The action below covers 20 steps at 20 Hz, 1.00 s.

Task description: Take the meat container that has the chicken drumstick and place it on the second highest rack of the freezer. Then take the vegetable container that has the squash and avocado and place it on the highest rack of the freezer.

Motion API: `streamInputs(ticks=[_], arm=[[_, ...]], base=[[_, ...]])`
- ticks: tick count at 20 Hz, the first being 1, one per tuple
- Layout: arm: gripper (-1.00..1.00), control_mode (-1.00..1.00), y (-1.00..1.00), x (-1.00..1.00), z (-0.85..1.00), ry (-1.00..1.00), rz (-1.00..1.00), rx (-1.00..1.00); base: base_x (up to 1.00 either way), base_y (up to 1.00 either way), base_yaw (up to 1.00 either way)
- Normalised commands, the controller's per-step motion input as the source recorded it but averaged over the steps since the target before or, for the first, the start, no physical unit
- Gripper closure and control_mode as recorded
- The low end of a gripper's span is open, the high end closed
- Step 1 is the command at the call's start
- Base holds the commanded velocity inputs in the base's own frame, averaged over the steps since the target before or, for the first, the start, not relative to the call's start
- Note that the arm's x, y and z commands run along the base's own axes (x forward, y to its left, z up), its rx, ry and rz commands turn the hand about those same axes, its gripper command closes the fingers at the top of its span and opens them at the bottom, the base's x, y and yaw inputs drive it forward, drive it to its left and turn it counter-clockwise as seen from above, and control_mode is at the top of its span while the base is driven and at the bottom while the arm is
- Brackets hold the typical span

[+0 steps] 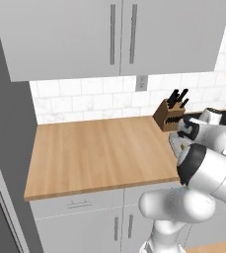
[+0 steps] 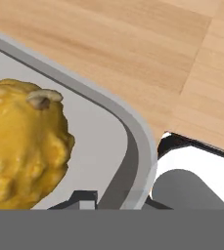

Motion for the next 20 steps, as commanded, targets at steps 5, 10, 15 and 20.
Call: streamInputs(ticks=[5,10,15,20], arm=[[1.00,-1.00,0.64,-0.33,0.73,-0.07,0.00,-0.05],[1.00,-1.00,0.82,-0.03,0.44,0.00,0.00,-0.03],[1.00,-1.00,0.85,-0.14,0.48,0.03,0.00,-0.01],[1.00,-1.00,0.18,-0.15,0.61,0.07,0.06,0.02]], base=[[0.00,0.00,0.00],[0.00,0.00,0.00],[0.00,0.00,0.00],[0.00,0.00,0.00]])
